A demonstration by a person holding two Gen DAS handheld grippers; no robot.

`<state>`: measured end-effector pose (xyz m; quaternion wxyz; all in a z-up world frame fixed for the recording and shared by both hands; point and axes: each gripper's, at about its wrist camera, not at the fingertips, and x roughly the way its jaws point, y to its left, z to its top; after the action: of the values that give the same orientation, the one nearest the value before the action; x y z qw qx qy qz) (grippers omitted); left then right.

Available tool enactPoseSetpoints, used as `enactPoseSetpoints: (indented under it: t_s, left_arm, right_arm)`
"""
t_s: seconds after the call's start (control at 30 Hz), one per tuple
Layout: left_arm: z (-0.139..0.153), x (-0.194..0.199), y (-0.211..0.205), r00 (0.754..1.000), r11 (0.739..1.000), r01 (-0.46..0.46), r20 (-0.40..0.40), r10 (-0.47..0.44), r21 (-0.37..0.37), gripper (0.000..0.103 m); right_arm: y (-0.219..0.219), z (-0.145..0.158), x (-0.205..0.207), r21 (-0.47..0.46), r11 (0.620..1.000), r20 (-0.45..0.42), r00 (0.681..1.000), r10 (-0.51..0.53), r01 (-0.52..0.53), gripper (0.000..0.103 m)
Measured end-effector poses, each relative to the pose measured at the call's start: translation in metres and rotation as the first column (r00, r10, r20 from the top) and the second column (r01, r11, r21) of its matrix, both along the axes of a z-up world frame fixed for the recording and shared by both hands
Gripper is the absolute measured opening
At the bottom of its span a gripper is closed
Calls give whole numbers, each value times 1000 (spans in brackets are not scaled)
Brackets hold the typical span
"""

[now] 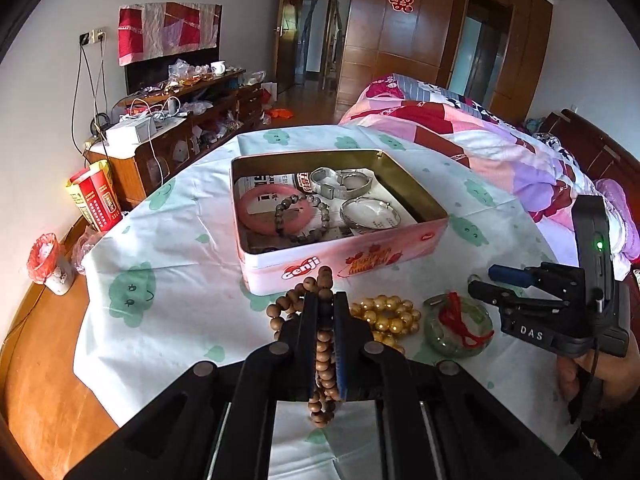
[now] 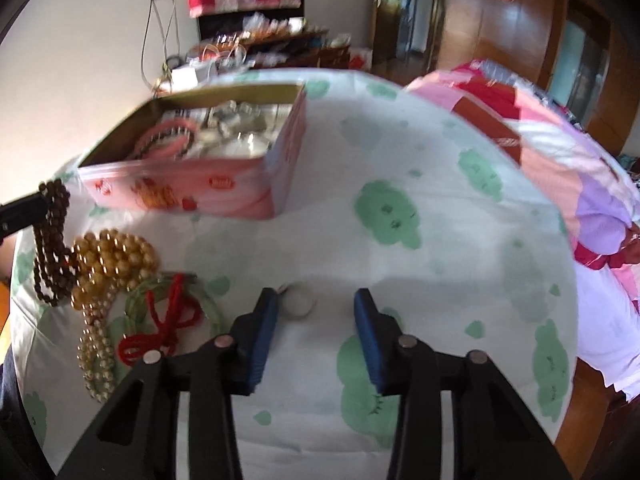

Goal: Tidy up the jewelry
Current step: 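Grasp the small silver ring with the right tool while the left tool holds the bead strand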

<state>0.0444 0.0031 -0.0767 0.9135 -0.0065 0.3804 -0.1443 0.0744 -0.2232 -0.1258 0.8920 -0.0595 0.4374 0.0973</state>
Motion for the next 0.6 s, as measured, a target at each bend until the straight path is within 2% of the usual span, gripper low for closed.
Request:
enactPoseSetpoints:
  t_s: [0.17,0.27,0.33,0.47,0.53,0.6]
  left_arm:
    - [-5,3,-2,1000,1000,5,-11,-5,-9,6]
    - [-4,3,-2,1000,1000,10,-11,-10,-14,6]
    - [-4,4,-1,1000,1000,10,-9,-10,-16,6]
    - [-2,3,1,1000,1000,8,-7,-8,-18,6]
    - [-1,3,1,1000,1000,8,-5,-8,-19,6]
    - [-1,3,1,1000,1000,10,-5,-10,-18,6]
  right_arm:
    - [4,-1,-3,-11,1000,1,1000,23,-23,42]
    - [7,0,-3,-4,999,-1,999,44,-44,32]
    - [13,1,-5,-11,997,2,997,74,-74,20]
    - [14,1,-5,0,997,0,997,79,-79,19]
    - [12,1,-5,14,997,-3,997,76,-76,6]
    - [12,1,-5,22,997,-3,997,76,-76,6]
